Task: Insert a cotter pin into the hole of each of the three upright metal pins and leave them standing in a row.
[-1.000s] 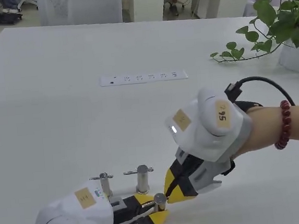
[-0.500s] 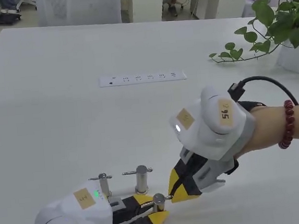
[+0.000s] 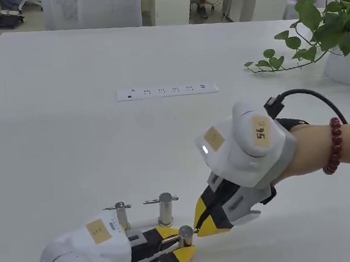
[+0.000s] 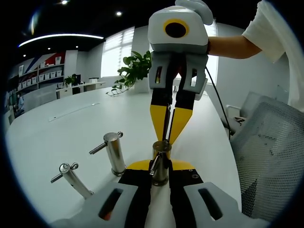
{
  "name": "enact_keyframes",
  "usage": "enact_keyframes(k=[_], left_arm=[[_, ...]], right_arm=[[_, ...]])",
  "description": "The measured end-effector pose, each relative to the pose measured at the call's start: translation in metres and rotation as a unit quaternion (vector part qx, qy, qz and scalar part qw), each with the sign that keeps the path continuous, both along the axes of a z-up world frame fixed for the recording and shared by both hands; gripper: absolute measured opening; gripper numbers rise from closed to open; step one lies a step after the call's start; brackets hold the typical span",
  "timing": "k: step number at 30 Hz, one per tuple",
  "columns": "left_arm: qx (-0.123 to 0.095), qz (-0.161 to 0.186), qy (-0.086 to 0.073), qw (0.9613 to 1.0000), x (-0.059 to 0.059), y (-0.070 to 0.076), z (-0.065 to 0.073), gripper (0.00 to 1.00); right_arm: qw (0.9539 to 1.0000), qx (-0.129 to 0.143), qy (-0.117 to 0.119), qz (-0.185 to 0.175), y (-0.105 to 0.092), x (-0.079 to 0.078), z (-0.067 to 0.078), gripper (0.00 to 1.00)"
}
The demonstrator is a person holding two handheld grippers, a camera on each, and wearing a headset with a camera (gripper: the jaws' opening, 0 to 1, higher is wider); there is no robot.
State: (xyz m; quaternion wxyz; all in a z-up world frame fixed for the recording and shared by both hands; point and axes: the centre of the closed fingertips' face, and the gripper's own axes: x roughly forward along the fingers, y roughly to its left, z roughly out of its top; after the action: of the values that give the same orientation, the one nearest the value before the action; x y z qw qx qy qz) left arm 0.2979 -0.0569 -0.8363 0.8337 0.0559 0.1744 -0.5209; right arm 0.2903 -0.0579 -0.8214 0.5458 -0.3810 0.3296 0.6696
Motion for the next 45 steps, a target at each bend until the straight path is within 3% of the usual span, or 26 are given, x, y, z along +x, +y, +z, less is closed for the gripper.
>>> enact_keyframes(k=[6,17,32,45], left_arm=[[0.000,0.000,-0.001,1.0000,0.000,0.000,0.000,0.12],[-0.009,0.009,0.014,0.9998,0.001,0.000,0.001,0.16],[-0.013,0.015,0.022,0.9996,-0.001,0.015,0.011,0.28],[-0.020,0.016,0.026,0.9993,-0.012,0.030,0.024,0.38]], right_arm=[[1.0000,0.001,0.002,-0.004,0.000,-0.001,0.000,0.05],[0.9997,0.009,0.004,-0.022,0.001,-0.001,-0.001,0.11],[0.9947,0.067,0.022,-0.075,0.014,0.001,0.010,0.25],[0.9889,0.099,0.030,-0.106,0.020,-0.001,0.012,0.27]])
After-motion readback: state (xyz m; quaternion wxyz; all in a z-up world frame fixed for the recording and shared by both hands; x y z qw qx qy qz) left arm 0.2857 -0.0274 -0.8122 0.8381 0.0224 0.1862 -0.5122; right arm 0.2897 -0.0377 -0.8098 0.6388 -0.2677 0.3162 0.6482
